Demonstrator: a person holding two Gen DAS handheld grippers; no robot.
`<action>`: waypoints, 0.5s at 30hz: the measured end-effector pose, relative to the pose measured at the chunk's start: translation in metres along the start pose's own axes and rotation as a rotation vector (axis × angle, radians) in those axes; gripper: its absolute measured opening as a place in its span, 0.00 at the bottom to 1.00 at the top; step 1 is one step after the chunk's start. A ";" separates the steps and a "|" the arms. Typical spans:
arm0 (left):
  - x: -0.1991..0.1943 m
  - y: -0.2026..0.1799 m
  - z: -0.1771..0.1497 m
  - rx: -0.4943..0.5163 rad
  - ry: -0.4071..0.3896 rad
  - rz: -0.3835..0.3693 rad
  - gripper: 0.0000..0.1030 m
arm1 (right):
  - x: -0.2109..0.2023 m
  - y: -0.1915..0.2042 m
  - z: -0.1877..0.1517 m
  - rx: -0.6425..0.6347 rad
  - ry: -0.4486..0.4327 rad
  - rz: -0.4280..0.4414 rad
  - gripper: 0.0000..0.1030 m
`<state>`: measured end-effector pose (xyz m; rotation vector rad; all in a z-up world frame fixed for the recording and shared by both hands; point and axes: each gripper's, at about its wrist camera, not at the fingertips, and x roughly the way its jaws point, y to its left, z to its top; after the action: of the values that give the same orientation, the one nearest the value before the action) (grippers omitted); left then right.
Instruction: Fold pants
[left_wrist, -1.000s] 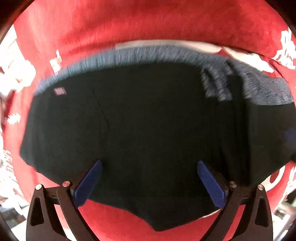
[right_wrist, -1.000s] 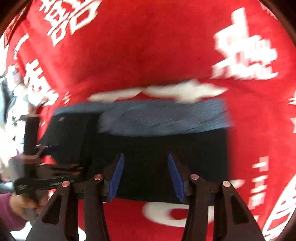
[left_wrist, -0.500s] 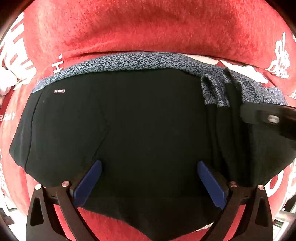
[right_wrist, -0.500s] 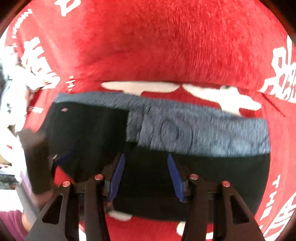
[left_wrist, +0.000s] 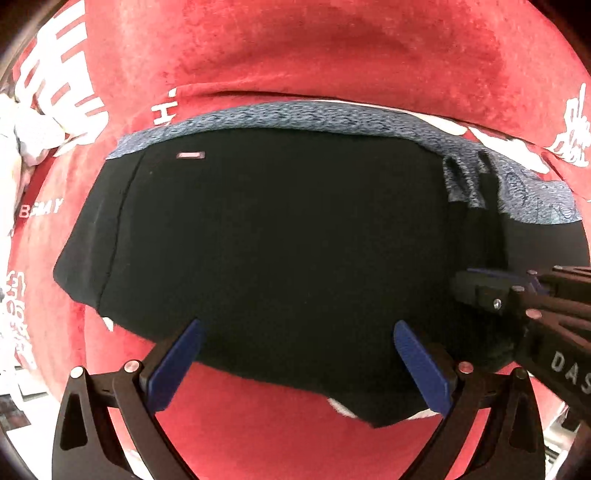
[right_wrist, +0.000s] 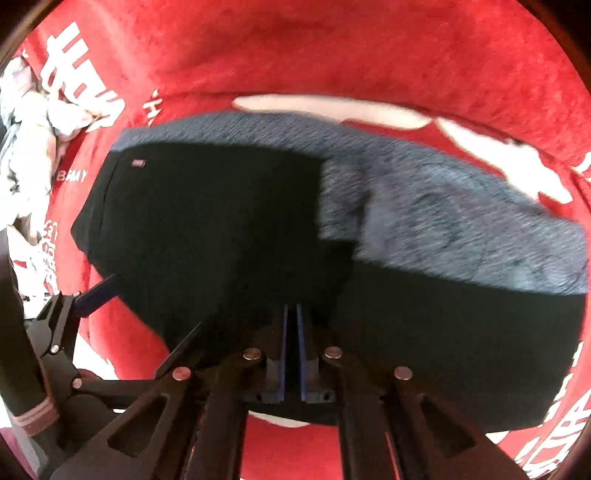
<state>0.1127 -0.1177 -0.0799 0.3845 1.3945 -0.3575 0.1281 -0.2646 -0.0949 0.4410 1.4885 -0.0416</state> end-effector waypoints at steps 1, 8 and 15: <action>0.001 0.001 -0.002 0.003 0.000 0.005 1.00 | -0.001 0.003 -0.001 0.010 -0.007 0.021 0.05; 0.006 0.026 0.000 -0.008 0.002 0.013 1.00 | -0.016 0.024 -0.012 -0.062 -0.019 -0.034 0.07; 0.002 0.052 -0.011 -0.027 -0.003 0.017 1.00 | -0.020 0.033 -0.023 -0.087 0.002 -0.109 0.26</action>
<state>0.1276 -0.0664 -0.0806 0.3733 1.3907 -0.3247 0.1141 -0.2316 -0.0677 0.2896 1.5090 -0.0618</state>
